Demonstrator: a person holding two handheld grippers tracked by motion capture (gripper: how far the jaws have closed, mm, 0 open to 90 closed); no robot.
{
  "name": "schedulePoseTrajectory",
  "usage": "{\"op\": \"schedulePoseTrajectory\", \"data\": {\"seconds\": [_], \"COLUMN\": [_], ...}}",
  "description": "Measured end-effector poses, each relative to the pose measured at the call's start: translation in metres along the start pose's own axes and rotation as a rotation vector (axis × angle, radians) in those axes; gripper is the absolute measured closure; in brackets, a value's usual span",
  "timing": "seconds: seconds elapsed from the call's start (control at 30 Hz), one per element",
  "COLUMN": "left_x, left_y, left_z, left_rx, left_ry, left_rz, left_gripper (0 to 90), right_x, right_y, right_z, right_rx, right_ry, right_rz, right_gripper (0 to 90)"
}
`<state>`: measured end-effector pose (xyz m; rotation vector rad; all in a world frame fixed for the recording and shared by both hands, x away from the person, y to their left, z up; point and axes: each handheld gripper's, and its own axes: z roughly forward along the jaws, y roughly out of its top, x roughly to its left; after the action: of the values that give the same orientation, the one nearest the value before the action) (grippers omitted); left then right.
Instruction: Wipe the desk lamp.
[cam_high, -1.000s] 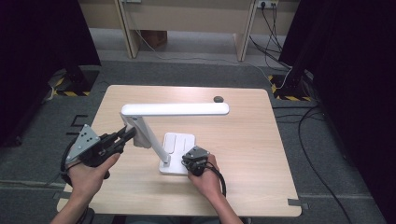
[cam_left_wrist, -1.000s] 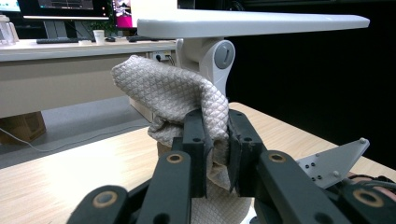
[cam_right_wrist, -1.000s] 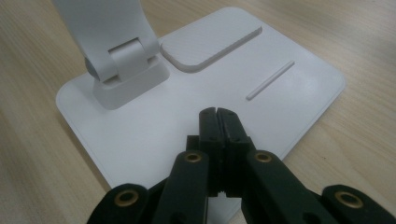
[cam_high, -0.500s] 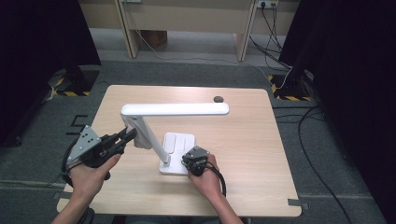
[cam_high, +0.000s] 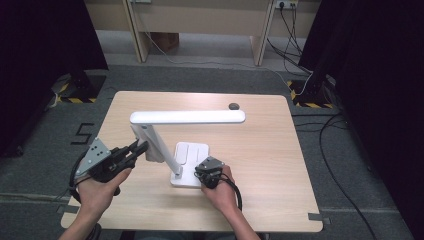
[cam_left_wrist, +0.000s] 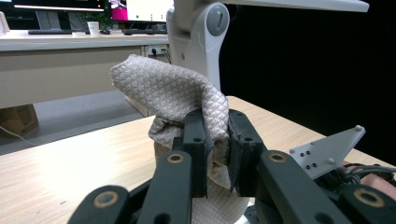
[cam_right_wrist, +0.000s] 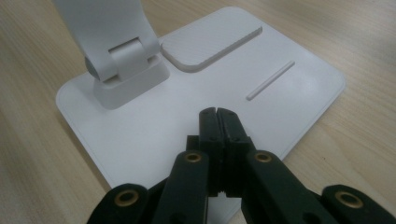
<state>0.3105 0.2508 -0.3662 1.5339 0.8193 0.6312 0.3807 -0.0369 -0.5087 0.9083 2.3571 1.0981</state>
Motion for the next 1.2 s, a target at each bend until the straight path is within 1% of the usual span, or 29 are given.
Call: {"op": "schedulePoseTrajectory", "data": {"seconds": [0.47,0.53,1.2], "left_x": [-0.001,-0.001,-0.004], "left_y": [-0.006,-0.007,-0.018], "left_z": [0.001,0.002,0.005], "left_rx": [0.004,0.001,0.018], "left_ry": [-0.008,-0.01,-0.021], "left_rz": [-0.006,-0.013,-0.024], "left_gripper": [79.5,79.5,79.5], "right_x": [0.0,0.0,0.0], "right_y": [0.0,0.0,0.0], "right_z": [0.0,0.0,0.0], "right_rx": [0.002,0.001,0.0], "right_ry": [0.001,0.001,0.0], "right_rz": [0.0,0.005,0.002], "right_gripper": [90.0,90.0,90.0]}}
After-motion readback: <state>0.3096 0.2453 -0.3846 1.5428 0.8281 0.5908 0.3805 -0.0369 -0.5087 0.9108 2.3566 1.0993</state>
